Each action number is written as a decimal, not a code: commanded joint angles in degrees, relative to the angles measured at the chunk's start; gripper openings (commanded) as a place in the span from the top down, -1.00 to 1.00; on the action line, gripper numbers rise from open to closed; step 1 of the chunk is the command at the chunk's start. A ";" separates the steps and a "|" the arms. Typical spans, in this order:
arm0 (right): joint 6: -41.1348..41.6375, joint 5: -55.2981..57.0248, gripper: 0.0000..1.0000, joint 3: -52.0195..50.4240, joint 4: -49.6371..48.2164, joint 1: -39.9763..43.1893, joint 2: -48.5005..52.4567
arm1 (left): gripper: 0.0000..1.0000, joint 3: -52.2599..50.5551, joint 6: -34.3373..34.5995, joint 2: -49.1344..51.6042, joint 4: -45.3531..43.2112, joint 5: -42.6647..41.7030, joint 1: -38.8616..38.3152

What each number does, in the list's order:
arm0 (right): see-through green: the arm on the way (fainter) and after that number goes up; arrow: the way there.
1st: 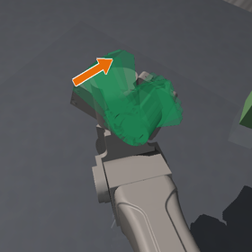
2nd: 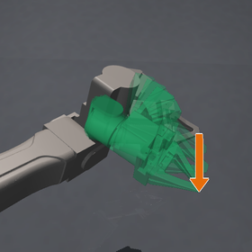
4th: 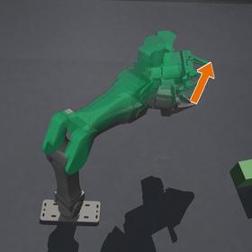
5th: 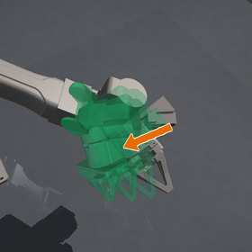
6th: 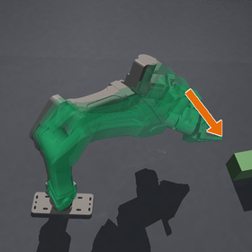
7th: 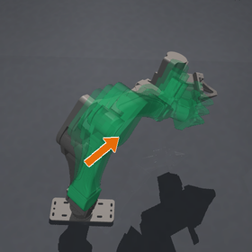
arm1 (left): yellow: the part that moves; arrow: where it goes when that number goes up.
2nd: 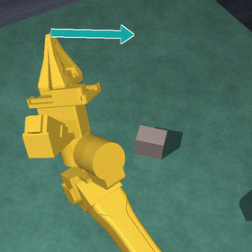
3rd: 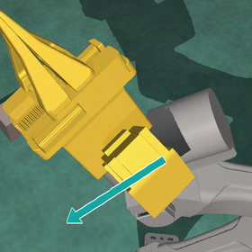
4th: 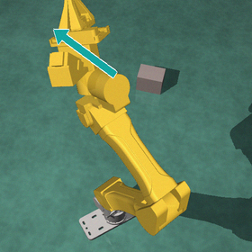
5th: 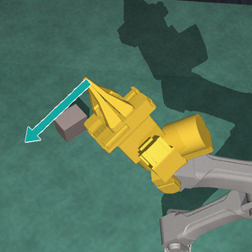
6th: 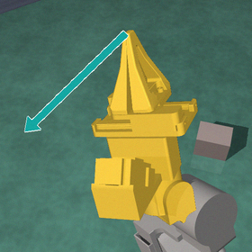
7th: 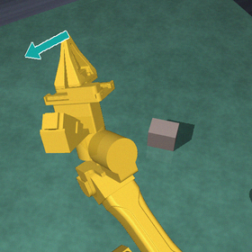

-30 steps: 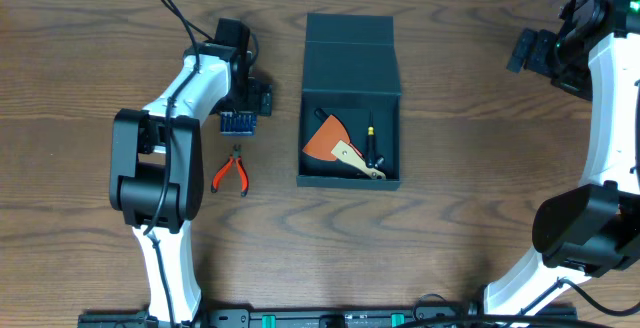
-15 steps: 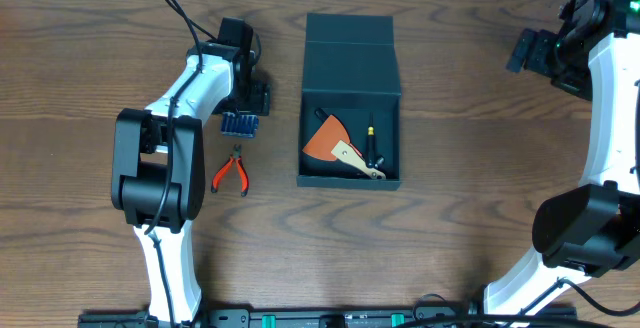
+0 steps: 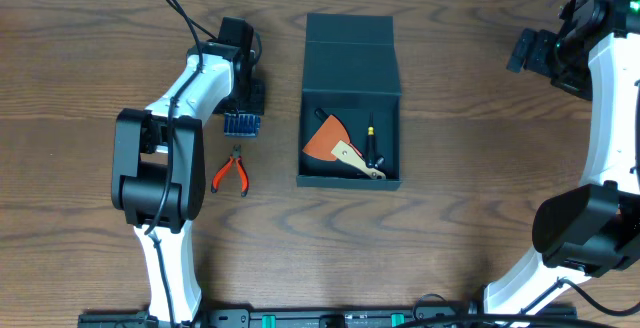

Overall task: Pack container
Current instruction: 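Lower the left gripper and grasp the screwdriver case, then lift the case and carry it over the black box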

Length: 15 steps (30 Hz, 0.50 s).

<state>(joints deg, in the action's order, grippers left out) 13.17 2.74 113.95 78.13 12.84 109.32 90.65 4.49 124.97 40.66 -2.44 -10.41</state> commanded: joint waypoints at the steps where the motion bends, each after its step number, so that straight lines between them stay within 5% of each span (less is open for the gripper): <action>1: -0.39 0.02 -0.99 0.59 -0.11 0.20 -0.44 | 0.20 -0.61 -1.11 2.60 0.94 2.89 -0.22; 15: -0.39 0.02 -0.98 0.59 -0.11 0.20 -0.44 | 0.22 1.64 -3.02 -7.63 4.04 9.55 -0.22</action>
<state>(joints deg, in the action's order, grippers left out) 13.17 2.74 113.95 78.13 12.84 109.32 91.48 2.68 122.98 44.62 5.15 -10.81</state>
